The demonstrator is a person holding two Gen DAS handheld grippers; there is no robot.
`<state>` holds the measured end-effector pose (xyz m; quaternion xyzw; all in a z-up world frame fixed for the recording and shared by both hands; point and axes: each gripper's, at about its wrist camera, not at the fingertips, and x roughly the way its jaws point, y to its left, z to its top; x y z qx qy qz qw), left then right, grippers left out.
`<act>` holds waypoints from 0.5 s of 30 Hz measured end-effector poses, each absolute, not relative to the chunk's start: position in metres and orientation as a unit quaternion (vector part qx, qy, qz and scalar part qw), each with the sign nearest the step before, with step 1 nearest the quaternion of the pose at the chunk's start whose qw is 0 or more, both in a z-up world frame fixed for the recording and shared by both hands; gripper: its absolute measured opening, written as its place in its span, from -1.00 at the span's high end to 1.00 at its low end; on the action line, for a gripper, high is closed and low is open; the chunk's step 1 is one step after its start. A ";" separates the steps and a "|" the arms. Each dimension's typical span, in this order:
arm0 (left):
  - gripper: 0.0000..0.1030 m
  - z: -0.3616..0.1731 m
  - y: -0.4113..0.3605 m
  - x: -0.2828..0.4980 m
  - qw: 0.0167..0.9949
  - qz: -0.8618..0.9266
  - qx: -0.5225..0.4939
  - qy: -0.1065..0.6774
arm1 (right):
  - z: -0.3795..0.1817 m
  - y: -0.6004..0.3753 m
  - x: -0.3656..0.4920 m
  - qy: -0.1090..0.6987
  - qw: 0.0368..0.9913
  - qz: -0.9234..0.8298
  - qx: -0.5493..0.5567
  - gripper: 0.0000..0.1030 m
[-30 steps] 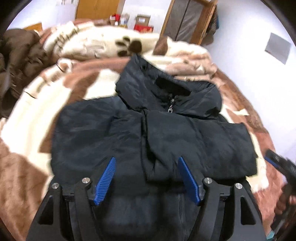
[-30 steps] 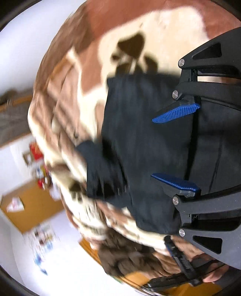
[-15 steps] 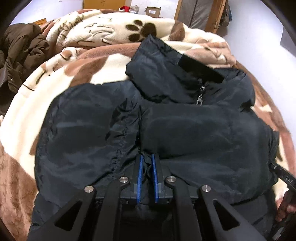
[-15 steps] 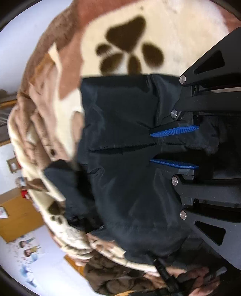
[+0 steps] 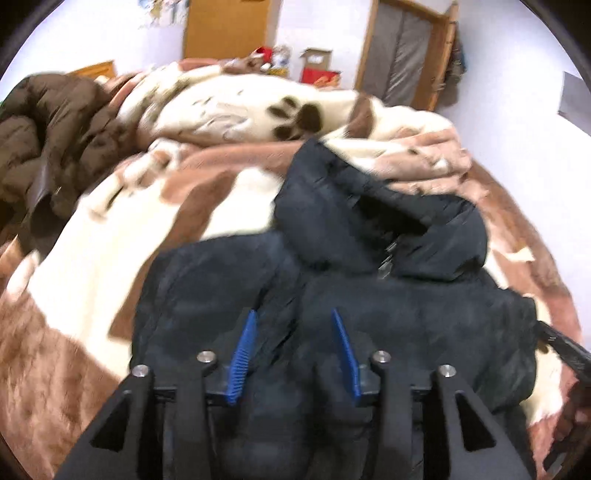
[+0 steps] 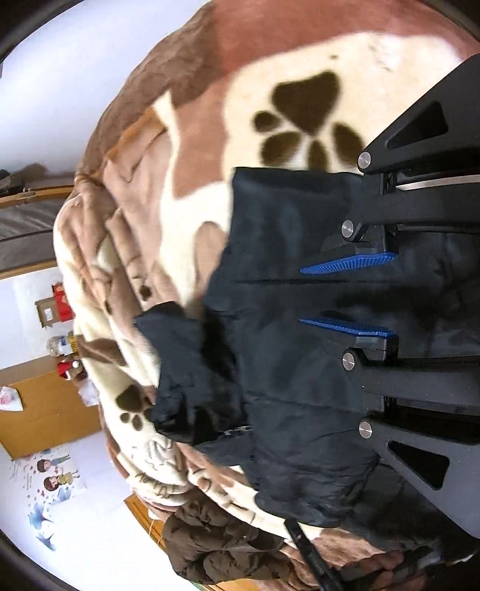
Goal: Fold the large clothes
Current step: 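Carry the gripped sleeve with the right tool across the jacket body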
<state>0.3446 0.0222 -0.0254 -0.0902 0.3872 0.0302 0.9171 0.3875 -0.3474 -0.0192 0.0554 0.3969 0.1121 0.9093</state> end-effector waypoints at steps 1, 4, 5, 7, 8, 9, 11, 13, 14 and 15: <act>0.12 -0.023 0.014 0.353 0.920 0.024 -0.078 0.384 | -0.021 -0.347 0.395 0.399 0.909 0.108 0.054 0.51; 0.12 -0.042 -0.007 0.381 0.915 0.010 -0.046 0.401 | -0.036 -0.347 0.418 0.417 0.901 0.097 0.062 0.51; 0.12 -0.058 -0.010 0.392 0.906 0.012 -0.037 0.421 | -0.046 -0.344 0.426 0.429 0.896 0.096 0.057 0.51; 0.12 -0.090 -0.011 0.404 0.897 0.017 -0.023 0.442 | -0.064 -0.338 0.434 0.447 0.889 0.097 0.033 0.51; 0.11 -0.100 -0.011 0.406 0.897 0.016 -0.016 0.441 | -0.071 -0.335 0.436 0.452 0.886 0.101 0.024 0.52; 0.11 -0.106 -0.011 0.405 0.899 0.015 -0.016 0.438 | -0.075 -0.334 0.437 0.454 0.885 0.102 0.020 0.53; 0.11 -0.113 -0.010 0.405 0.902 0.012 -0.021 0.432 | -0.082 -0.329 0.440 0.458 0.884 0.097 0.014 0.54; 0.11 -0.115 -0.010 0.407 0.901 0.012 -0.018 0.433 | -0.089 -0.327 0.443 0.462 0.882 0.094 0.007 0.55; 0.11 -0.114 -0.011 0.408 0.900 0.012 -0.014 0.435 | -0.088 -0.325 0.444 0.462 0.882 0.090 0.005 0.55; 0.11 -0.111 -0.011 0.409 0.899 0.012 -0.009 0.438 | -0.087 -0.325 0.443 0.463 0.882 0.089 0.005 0.55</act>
